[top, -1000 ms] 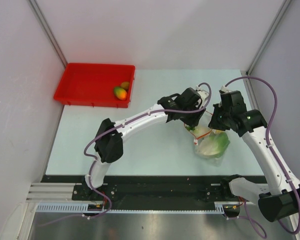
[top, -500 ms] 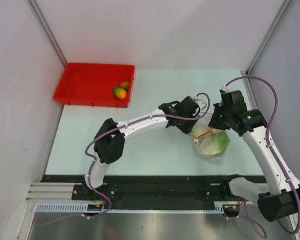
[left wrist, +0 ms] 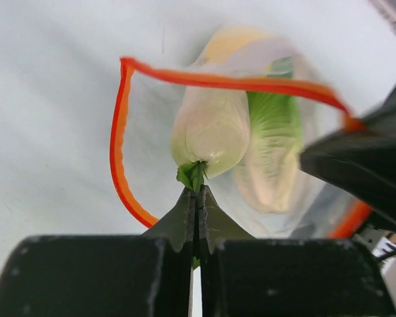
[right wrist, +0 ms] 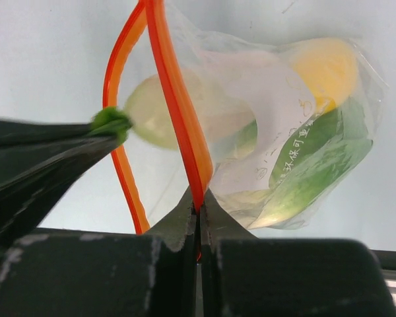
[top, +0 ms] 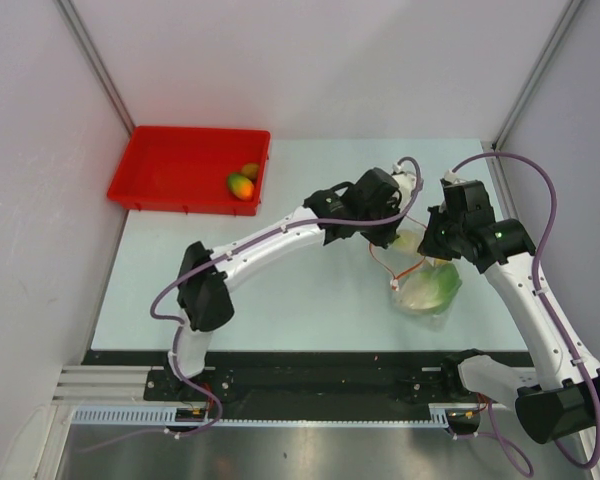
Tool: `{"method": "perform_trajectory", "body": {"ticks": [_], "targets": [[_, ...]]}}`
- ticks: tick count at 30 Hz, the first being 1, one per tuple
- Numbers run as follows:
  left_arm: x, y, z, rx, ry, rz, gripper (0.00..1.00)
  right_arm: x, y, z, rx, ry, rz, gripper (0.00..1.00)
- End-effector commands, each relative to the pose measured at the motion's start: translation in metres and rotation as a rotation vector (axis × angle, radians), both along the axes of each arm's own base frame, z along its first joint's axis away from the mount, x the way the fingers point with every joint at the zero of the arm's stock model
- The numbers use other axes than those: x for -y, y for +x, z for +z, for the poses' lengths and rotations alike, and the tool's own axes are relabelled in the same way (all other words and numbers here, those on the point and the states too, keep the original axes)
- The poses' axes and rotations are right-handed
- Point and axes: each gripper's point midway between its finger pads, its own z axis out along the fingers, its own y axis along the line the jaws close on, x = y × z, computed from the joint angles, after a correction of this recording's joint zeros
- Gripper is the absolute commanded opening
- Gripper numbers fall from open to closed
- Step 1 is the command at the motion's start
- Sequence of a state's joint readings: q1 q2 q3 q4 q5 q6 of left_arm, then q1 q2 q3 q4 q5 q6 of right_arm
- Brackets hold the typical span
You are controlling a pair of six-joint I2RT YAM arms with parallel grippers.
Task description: Open the zip-top bag and remove the fake food
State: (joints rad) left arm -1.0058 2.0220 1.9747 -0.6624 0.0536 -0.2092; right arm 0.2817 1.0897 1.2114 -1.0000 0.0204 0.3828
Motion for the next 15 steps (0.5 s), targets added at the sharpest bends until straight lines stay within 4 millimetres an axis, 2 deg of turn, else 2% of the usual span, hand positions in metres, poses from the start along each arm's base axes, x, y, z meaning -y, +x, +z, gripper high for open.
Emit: {"method": "perform_trajectory", "body": {"ticks": [1,4,5,7,9,10,11,12,13,14,15], "targets": [[-0.006,-0.014,0.106,0.101,-0.215,-0.031,0.00,0.005,0.010,0.006,0.046,-0.026,-0.012,0.00],[-0.025,-0.010,0.115,0.153,-0.195,0.023,0.00,0.011,0.009,0.002,0.028,-0.041,-0.032,0.00],[-0.040,-0.006,0.122,0.190,-0.181,0.060,0.00,0.015,0.010,0.001,0.024,-0.041,-0.046,0.00],[-0.055,-0.003,0.128,0.218,-0.172,0.096,0.00,0.018,0.009,0.001,0.018,-0.043,-0.057,0.00],[-0.078,0.004,0.133,0.240,-0.166,0.148,0.00,0.024,0.009,0.001,0.019,-0.049,-0.075,0.00],[-0.086,0.007,0.132,0.240,-0.164,0.166,0.00,0.025,0.009,0.001,0.018,-0.047,-0.077,0.00],[-0.097,0.016,0.123,0.232,-0.146,0.201,0.00,0.028,0.010,0.001,0.018,-0.047,-0.088,0.00],[-0.110,0.019,0.129,0.241,-0.159,0.228,0.00,0.029,0.010,0.001,0.018,-0.047,-0.091,0.00],[-0.118,0.023,0.126,0.239,-0.158,0.245,0.00,0.028,0.010,0.000,0.013,-0.041,-0.090,0.00],[-0.134,0.034,0.116,0.232,-0.144,0.288,0.00,0.029,0.011,0.001,0.016,-0.040,-0.091,0.00],[-0.145,0.038,0.120,0.241,-0.155,0.313,0.00,0.029,0.011,0.001,0.016,-0.040,-0.089,0.00]]}}
